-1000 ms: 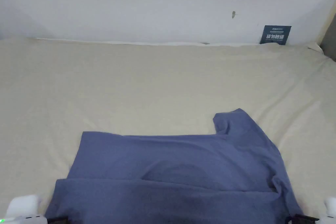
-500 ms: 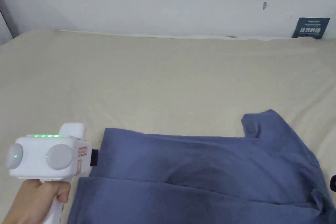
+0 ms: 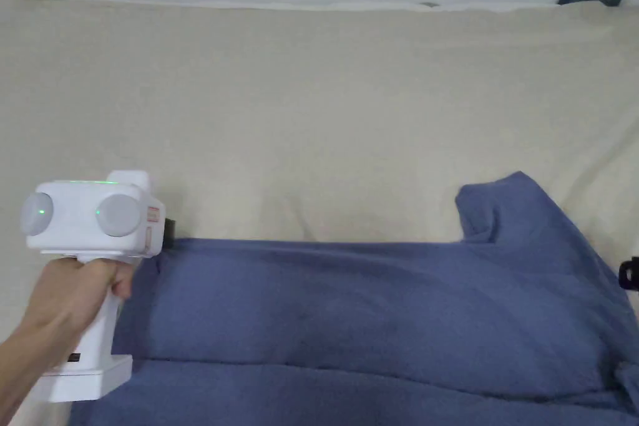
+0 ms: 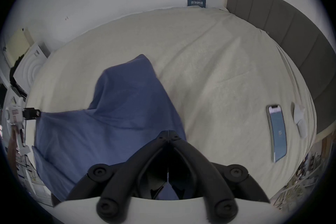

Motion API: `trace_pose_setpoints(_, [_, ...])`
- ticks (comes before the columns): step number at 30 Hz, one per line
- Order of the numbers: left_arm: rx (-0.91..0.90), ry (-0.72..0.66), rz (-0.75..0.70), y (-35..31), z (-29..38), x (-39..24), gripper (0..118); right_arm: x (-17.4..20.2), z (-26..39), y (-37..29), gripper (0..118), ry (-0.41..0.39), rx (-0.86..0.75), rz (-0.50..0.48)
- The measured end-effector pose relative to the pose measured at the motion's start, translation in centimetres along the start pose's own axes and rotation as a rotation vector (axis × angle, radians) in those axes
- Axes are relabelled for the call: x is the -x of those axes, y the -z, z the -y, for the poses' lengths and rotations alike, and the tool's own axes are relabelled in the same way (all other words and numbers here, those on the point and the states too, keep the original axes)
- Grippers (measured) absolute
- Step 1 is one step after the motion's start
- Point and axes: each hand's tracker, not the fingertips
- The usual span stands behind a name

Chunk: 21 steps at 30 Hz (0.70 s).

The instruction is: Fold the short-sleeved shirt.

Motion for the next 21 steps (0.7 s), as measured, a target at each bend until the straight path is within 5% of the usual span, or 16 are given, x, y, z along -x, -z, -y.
trace_pose_setpoints(1, [-0.002,-0.051,0.055,-0.2,0.6,-0.1,0,-0.2,-0.4,0.4,1,-0.015,-0.001,0.009])
trace_pose_setpoints(2, [0.016,-0.03,-0.001,-0.4,0.8,-0.3,0,-0.3,-0.9,0.8,31,-0.013,-0.007,0.018])
trace_pose_setpoints(4, [0.031,-0.021,0.03,0.0,0.7,-0.7,0,-0.7,-2.0,1.7,118,0.005,-0.012,0.011])
trace_pose_setpoints(6, [0.034,-0.033,0.02,0.2,0.3,-0.2,0,-1.0,-2.9,3.4,115,0.012,-0.03,-0.061])
trace_pose_setpoints(10, [0.057,-0.069,0.043,0.1,0.3,-0.2,0,-1.4,-2.7,6.0,111,-0.038,0.091,0.005])
trace_pose_setpoints(11, [0.02,-0.028,-0.018,0.0,0.0,-0.1,0,-1.5,-2.4,6.6,93,-0.065,0.114,0.027])
trace_pose_setpoints(14, [0.022,-0.023,-0.024,-0.2,0.1,-0.5,0,-1.5,-1.4,6.9,67,-0.092,0.136,0.011])
trace_pose_setpoints(16, [0.02,-0.021,-0.023,-0.2,0.0,-0.2,0,-1.9,-0.6,7.0,7,-0.088,0.12,-0.005])
trace_pose_setpoints(21, [0.009,-0.037,-0.015,-1.3,-0.2,0.3,0,-2.7,-0.9,4.0,5,-0.028,0.042,-0.045])
